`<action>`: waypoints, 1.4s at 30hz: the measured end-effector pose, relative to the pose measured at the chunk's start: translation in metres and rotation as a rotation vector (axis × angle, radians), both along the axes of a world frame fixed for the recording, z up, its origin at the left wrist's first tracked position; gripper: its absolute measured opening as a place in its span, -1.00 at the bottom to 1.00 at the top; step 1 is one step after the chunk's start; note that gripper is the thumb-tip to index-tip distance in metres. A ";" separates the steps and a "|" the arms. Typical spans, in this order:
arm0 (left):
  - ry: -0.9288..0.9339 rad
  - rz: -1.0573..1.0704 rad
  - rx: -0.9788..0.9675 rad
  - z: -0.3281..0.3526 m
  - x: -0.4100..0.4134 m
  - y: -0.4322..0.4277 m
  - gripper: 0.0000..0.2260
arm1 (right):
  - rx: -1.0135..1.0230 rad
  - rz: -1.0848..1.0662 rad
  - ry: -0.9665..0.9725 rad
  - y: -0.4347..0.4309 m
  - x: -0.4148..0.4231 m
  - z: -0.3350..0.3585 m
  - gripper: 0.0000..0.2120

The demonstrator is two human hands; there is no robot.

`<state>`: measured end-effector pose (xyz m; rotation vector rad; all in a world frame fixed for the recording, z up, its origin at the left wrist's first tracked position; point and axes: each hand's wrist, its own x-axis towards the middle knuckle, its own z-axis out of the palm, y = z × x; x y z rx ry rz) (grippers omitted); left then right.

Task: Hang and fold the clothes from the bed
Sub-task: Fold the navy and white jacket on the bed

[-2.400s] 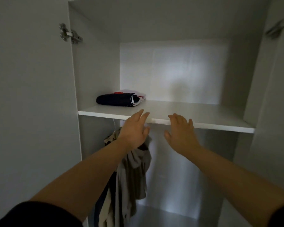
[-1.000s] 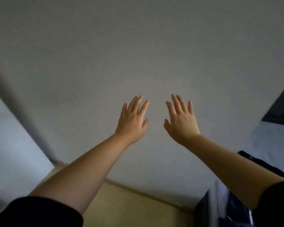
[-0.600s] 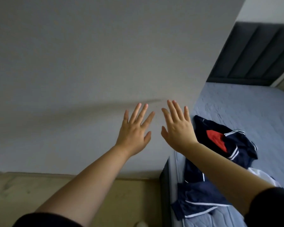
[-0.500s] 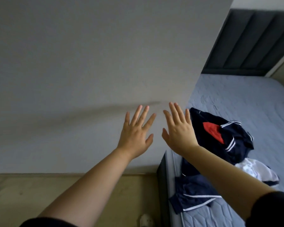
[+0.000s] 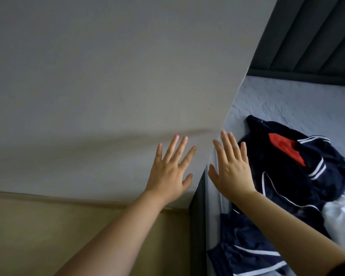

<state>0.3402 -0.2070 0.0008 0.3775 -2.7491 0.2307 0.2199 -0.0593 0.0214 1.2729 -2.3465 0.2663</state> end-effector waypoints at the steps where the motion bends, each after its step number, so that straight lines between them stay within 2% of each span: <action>1: -0.008 0.007 0.007 -0.016 -0.005 0.006 -0.34 | -0.009 -0.001 -0.009 0.006 -0.004 -0.016 -0.33; 5: -0.034 0.037 0.045 -0.064 -0.024 0.050 -0.34 | -0.015 -0.020 -0.067 0.045 -0.019 -0.070 -0.36; 10: -0.013 0.098 0.025 -0.089 -0.029 0.133 -0.35 | 0.002 -0.031 -0.178 0.122 -0.030 -0.110 -0.37; 13: 0.003 0.150 0.109 -0.102 -0.028 0.187 -0.36 | 0.056 -0.040 -0.243 0.174 -0.033 -0.126 -0.36; 16: -0.080 0.175 0.226 -0.122 -0.037 0.232 -0.33 | 0.174 -0.016 -0.327 0.219 -0.043 -0.149 -0.31; 18: -0.185 0.218 0.396 -0.138 -0.048 0.257 -0.31 | 0.332 -0.029 -0.407 0.243 -0.053 -0.168 -0.20; 20: -0.335 0.263 0.597 -0.157 -0.055 0.279 -0.28 | 0.529 -0.107 -0.476 0.265 -0.060 -0.192 -0.06; 22: -0.465 0.262 0.678 -0.179 -0.051 0.300 -0.25 | 0.644 -0.187 -0.613 0.282 -0.063 -0.214 -0.01; 24: -0.528 0.237 0.675 -0.201 -0.039 0.314 -0.25 | 0.613 -0.233 -0.699 0.293 -0.062 -0.230 -0.08; 27: -0.568 0.225 0.702 -0.218 -0.024 0.320 -0.25 | 0.383 -0.264 -0.667 0.292 -0.064 -0.241 -0.35; 30: -0.478 0.161 0.657 -0.217 -0.023 0.310 -0.15 | 0.226 -0.251 -0.857 0.288 -0.062 -0.235 -0.54; 33: -0.451 0.112 0.615 -0.214 -0.026 0.298 -0.02 | 0.164 -0.099 -1.001 0.286 -0.053 -0.219 -0.60; 35: -0.389 0.068 0.645 -0.208 -0.032 0.295 -0.12 | 0.143 0.058 -1.081 0.281 -0.041 -0.207 -0.66; 38: -0.208 0.011 0.780 -0.200 -0.038 0.292 -0.66 | 0.102 0.174 -1.115 0.272 -0.024 -0.204 -0.87; 40: -0.143 0.042 0.924 -0.196 -0.034 0.288 -0.88 | 0.028 0.126 -1.066 0.268 -0.018 -0.208 -0.94; 42: -0.098 0.097 1.032 -0.194 -0.025 0.284 -0.86 | 0.078 0.011 -0.896 0.273 -0.021 -0.218 -0.75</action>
